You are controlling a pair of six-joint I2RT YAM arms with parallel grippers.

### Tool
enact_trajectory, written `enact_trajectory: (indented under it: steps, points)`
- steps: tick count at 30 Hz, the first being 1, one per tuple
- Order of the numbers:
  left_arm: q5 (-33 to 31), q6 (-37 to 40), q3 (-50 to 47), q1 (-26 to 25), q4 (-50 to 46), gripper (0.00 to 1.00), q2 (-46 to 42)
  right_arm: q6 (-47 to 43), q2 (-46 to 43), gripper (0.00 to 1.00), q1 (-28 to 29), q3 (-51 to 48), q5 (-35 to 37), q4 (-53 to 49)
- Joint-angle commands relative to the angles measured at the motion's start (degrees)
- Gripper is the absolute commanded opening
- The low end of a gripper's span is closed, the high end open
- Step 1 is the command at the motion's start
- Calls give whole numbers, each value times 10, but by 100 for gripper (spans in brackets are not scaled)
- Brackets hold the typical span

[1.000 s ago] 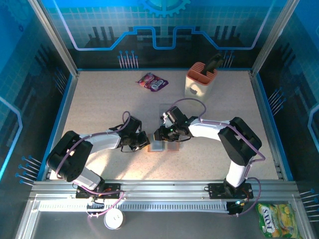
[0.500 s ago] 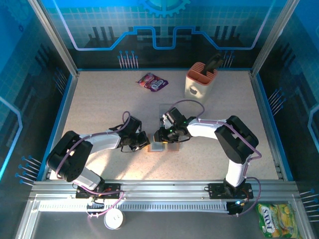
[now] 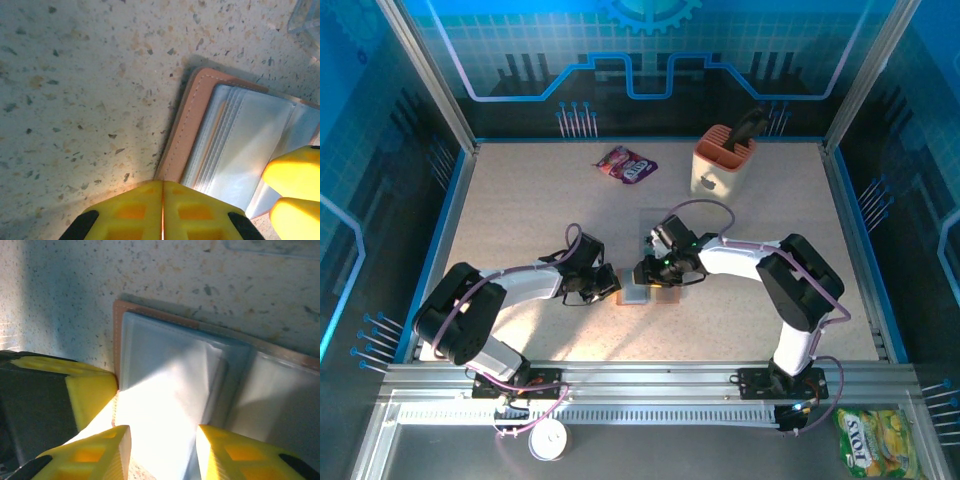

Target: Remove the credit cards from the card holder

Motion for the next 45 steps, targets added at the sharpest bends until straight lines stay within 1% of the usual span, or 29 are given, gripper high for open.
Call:
enact_trajectory:
  steps: [1, 11, 20, 25, 32, 38, 45]
  points:
    - [-1, -4, -9, 3, -8, 9, 13, -13, -12, 40, -10, -10, -1, -18]
    - [1, 0, 0, 4, -15, 9, 14, -16, -23, 40, -15, -15, 5, -20]
    - [2, -4, 18, 3, -28, 12, -24, -20, -9, 40, -16, -16, 2, -22]
    - [20, -8, 28, 4, -20, 11, -18, -17, -20, 40, -16, -16, -1, -19]
    - [30, -13, 23, 3, -5, 8, 8, 1, -28, 40, -12, -15, -19, 8]
    - [20, -10, 14, 3, -12, 7, 17, 16, -22, 40, -7, -10, -38, 35]
    - [15, -10, 6, 4, -9, 7, 18, 32, 6, 40, -4, -8, -68, 68]
